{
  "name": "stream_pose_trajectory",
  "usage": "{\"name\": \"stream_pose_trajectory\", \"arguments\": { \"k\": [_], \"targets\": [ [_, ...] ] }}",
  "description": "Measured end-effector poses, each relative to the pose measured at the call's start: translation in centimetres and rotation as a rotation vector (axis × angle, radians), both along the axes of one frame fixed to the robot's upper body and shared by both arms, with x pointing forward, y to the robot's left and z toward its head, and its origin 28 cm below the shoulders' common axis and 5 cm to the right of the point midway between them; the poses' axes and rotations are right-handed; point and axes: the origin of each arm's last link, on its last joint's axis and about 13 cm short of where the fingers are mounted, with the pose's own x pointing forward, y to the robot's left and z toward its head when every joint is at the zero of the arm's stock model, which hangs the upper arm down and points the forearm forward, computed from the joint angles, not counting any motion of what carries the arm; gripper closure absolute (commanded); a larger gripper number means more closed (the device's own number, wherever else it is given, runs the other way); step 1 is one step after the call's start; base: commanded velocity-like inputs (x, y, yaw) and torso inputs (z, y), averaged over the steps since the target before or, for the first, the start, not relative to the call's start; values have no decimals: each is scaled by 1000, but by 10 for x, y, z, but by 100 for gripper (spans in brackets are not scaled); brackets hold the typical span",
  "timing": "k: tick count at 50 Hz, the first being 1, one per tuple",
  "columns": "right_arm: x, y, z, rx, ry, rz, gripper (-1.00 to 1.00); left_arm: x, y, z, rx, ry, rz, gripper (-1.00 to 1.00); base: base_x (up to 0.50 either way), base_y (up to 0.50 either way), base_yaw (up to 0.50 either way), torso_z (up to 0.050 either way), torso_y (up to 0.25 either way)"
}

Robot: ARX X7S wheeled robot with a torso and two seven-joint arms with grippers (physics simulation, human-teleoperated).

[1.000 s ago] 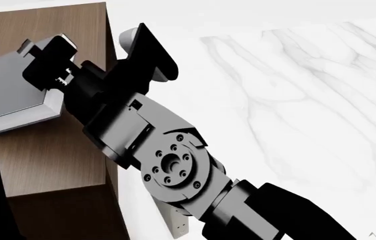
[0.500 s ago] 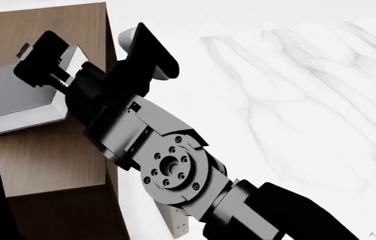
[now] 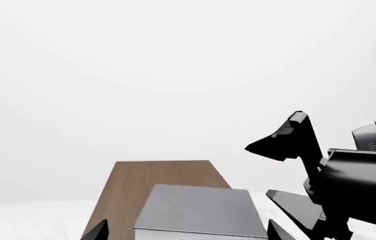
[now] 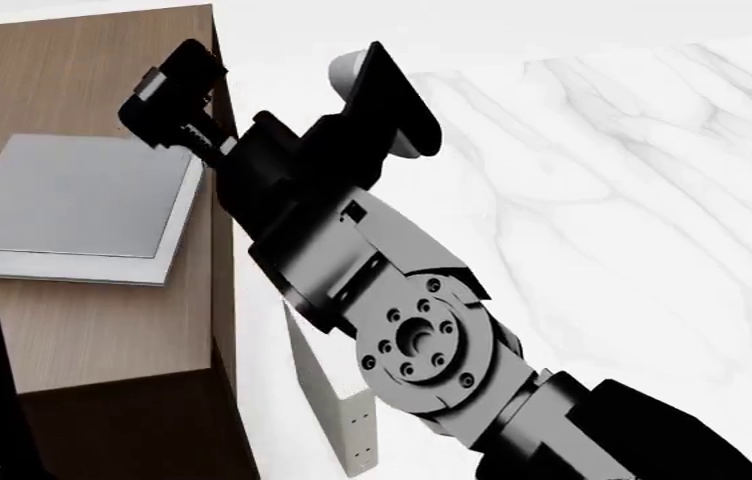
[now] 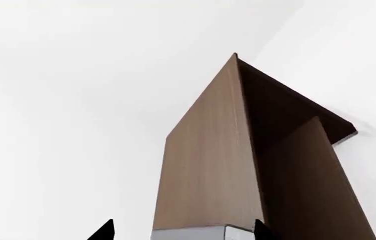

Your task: Pick up the book in the middle and place it on the cabinet shelf.

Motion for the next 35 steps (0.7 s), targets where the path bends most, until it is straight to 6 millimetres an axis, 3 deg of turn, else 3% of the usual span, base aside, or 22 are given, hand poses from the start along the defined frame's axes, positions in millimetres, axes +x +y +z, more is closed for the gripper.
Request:
{"name": "stream_pose_trajectory", "arguments": {
  "k": [18, 26, 35],
  "targets": [
    [-8, -50, -19, -30, -73, -185, -100, 1, -1, -2, 11, 4, 1, -100, 0, 0, 0, 0, 0],
    [-18, -75, -35, -91, -151, -318, -100, 2, -2, -4, 17, 2, -1, -100, 0, 0, 0, 0, 0],
    [-33, -100, -37, -173, -280, -431, -100, 4, -2, -4, 10, -9, 9, -100, 0, 0, 0, 0, 0]
  ]
}}
